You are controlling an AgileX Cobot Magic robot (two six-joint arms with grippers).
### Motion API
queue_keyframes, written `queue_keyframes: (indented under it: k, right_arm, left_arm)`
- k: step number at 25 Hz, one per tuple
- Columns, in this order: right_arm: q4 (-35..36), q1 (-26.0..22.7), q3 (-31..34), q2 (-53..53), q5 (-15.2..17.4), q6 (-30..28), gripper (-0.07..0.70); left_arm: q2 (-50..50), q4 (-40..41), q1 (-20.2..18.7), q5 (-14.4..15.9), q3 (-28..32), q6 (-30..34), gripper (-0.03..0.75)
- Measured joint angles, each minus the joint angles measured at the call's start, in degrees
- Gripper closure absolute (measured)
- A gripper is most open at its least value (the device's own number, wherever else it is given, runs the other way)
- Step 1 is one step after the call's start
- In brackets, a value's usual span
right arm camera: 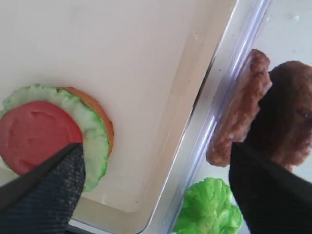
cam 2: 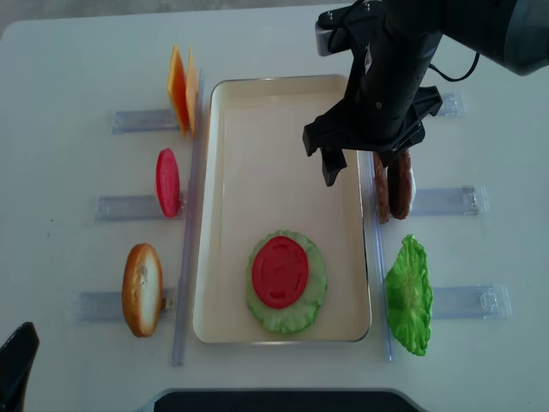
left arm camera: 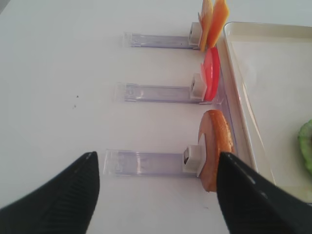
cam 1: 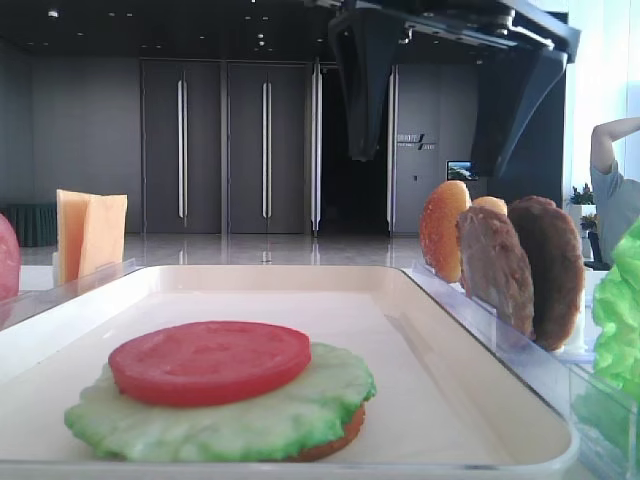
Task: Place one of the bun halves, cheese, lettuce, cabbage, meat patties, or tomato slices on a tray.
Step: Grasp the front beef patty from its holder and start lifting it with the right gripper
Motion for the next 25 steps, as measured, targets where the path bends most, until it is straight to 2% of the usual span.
queue_keyframes:
  k: [6, 18, 25]
  right_arm:
    - [-0.6, 0.0, 0.0, 1.0, -0.9, -0.8, 0.061]
    - [-3.0, 0.0, 0.0, 2.8, 0.5, -2.1, 0.062]
    - [-3.3, 0.0, 0.0, 2.9, -0.3, -2.2, 0.062]
  left_arm:
    - [0.0, 0.0, 0.0, 0.0, 0.0, 0.0, 0.142]
    - [0.0, 0.0, 0.0, 0.0, 0.0, 0.0, 0.142]
    - [0.0, 0.0, 0.0, 0.0, 0.0, 0.0, 0.142]
